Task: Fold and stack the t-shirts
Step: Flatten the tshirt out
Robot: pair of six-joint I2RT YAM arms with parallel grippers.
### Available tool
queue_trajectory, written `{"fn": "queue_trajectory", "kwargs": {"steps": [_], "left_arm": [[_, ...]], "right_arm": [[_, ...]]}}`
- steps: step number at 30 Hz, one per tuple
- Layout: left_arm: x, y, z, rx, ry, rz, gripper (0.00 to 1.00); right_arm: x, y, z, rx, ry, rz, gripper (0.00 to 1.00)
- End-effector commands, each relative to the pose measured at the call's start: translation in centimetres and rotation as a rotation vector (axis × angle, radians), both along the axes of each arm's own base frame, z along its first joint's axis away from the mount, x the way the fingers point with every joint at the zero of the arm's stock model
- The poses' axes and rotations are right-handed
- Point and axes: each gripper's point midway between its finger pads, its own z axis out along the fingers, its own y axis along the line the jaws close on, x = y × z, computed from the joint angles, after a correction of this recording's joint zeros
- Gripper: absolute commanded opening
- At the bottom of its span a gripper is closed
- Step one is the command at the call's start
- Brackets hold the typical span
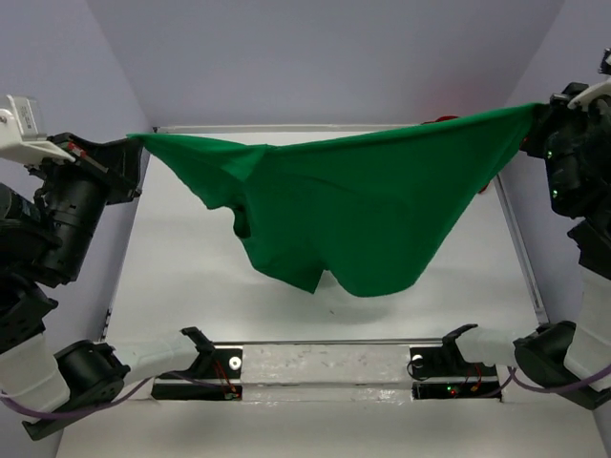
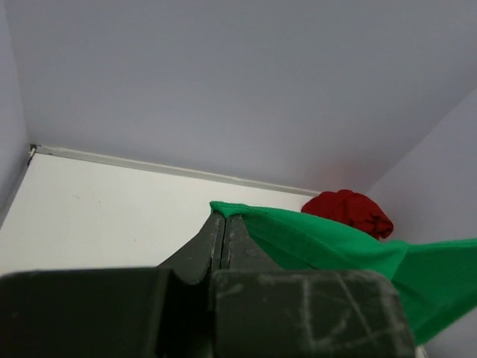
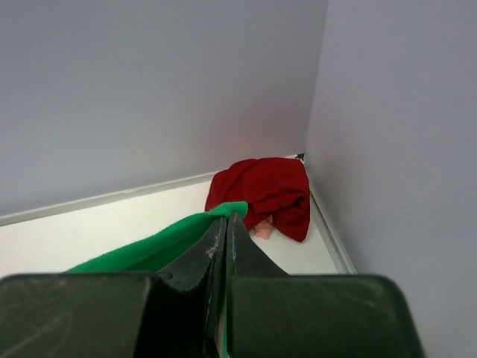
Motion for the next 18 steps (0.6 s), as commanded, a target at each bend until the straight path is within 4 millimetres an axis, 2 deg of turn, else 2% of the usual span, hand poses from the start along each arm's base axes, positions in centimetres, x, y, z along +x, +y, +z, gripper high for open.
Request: {"fn": "queue_trajectory", "kwargs": {"steps": [1,2,3,4,6,7,8,10,11,12,13,15,18], "left_arm": [[5.4,-2.4,-0.6,0.147,0.032,0.122,0.00],[6.3,-2.8,-0.4,0.155,0.029,0.141,0.00],[7.6,-3.7,-0.4,0.185,0.036,0.158,0.00],[8.3,-4.1,0.1,0.189,0.025,0.160,0.00],[10.4,-5.6,0.4,0.216,0.021,0.160,0.00],[11.4,-5.5,0.7,0.217,0.012,0.166,0.00],[13.0,-6.0,0.4,0.231,0.020,0.167,0.00],[14.9,-6.4,0.0,0.240,0.021,0.141,0.00],[16.7,-5.3,-0.4,0.238,0.034,0.180,0.00],[17.7,-5.0,-0.7,0.241,0.039,0.186,0.00],[18.3,-5.3,-0.7,0.243,0.036,0.162,0.00],[20.0,-4.4,-0.9,0.250,0.040,0.183,0.00],[21.0,-4.0,-0.8,0.255,0.033,0.178,0.00]], "right_arm": [[6.6,3.2,-2.2,-0.082,0.096,0.014,0.00],[8.8,4.3,-3.2,-0.102,0.134,0.022,0.00],[9.7,4.7,-3.1,-0.109,0.135,0.021,0.00],[11.5,5.6,-3.1,-0.118,0.135,0.029,0.00],[13.3,6.5,-3.1,-0.139,0.130,0.042,0.00],[15.0,7.3,-3.2,-0.148,0.129,0.043,0.00],[15.7,7.5,-3.3,-0.160,0.128,0.042,0.00],[17.2,8.4,-3.8,-0.177,0.133,0.059,0.00],[18.4,9.1,-4.3,-0.188,0.138,0.066,0.00],[19.0,9.4,-4.7,-0.198,0.143,0.073,0.00],[19.5,9.7,-5.0,-0.208,0.149,0.078,0.00],[20.6,10.3,-5.6,-0.221,0.154,0.086,0.00],[21.3,10.1,-5.7,-0.227,0.150,0.083,0.00]]}}
